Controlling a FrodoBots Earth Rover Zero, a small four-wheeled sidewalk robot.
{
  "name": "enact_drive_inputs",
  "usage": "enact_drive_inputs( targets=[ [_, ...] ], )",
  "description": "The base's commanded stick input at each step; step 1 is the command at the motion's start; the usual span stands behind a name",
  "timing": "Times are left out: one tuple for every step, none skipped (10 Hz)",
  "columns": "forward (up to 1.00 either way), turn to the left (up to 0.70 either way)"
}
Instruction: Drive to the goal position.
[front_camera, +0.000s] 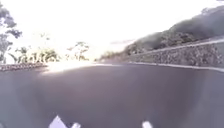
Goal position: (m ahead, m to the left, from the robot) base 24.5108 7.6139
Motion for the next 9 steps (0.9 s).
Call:
enact_drive_inputs(
  targets=[
    [0.85,0.0],
    [0.85,0.0],
    [0.85,0.0],
    [0.85,0.0],
    [0.85,0.0],
    [0.85,0.0],
    [0.85,0.0],
    [0.85,0.0],
    [0.85,0.0]
  ],
)
